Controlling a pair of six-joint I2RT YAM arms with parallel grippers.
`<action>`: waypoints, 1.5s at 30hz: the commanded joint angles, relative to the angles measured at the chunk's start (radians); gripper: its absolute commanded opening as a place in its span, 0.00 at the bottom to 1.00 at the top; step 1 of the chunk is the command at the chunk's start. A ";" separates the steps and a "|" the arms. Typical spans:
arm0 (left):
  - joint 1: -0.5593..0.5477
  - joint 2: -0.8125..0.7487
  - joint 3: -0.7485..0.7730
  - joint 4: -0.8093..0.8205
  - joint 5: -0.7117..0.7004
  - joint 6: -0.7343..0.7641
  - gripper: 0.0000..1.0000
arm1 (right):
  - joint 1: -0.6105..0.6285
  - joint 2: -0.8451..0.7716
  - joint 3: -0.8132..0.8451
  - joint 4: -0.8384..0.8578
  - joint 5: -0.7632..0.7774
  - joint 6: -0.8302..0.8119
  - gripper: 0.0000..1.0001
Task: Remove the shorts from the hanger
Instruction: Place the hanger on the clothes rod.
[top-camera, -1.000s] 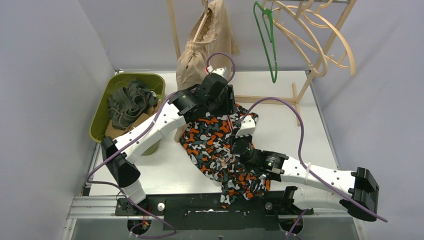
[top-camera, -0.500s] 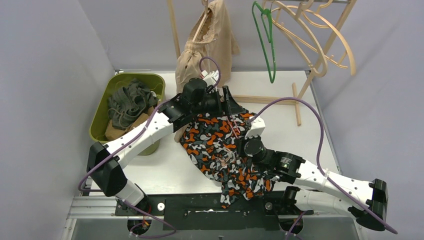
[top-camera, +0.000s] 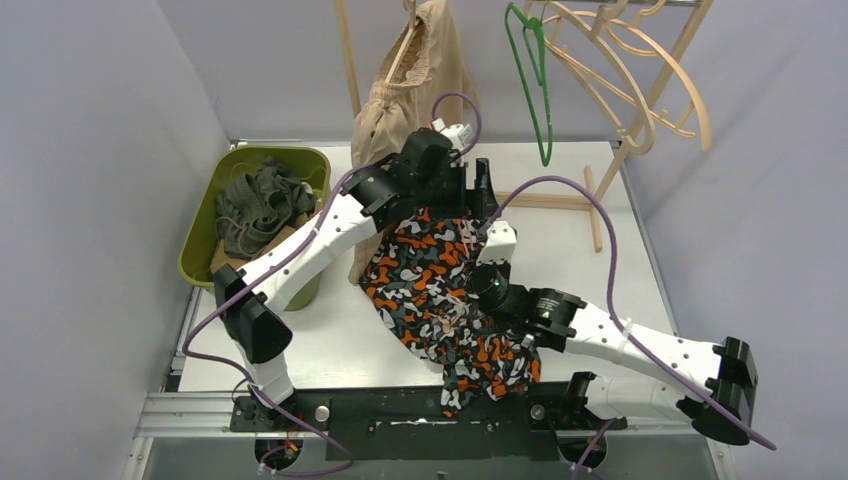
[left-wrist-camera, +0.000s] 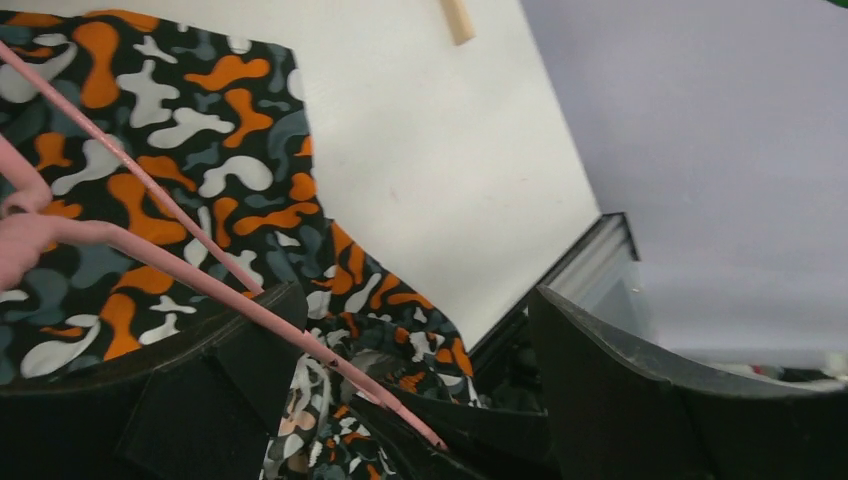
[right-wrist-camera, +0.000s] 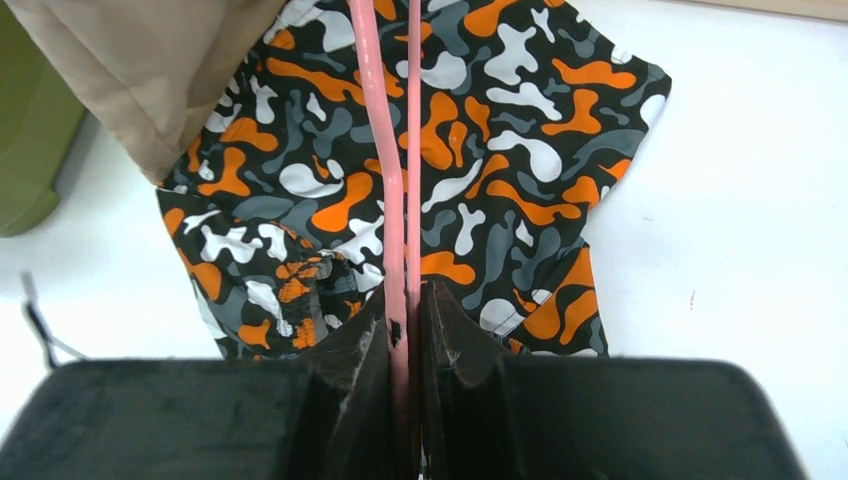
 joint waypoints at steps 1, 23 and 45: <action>-0.062 0.062 0.234 -0.277 -0.230 0.088 0.82 | 0.025 0.058 0.042 -0.046 0.075 0.073 0.00; -0.034 -0.140 0.072 -0.168 -0.238 -0.039 0.83 | 0.026 -0.014 -0.113 0.158 0.044 0.005 0.00; -0.017 -0.304 -0.503 0.458 -0.125 -0.308 0.79 | -0.015 -0.233 -0.079 0.128 -0.056 -0.021 0.00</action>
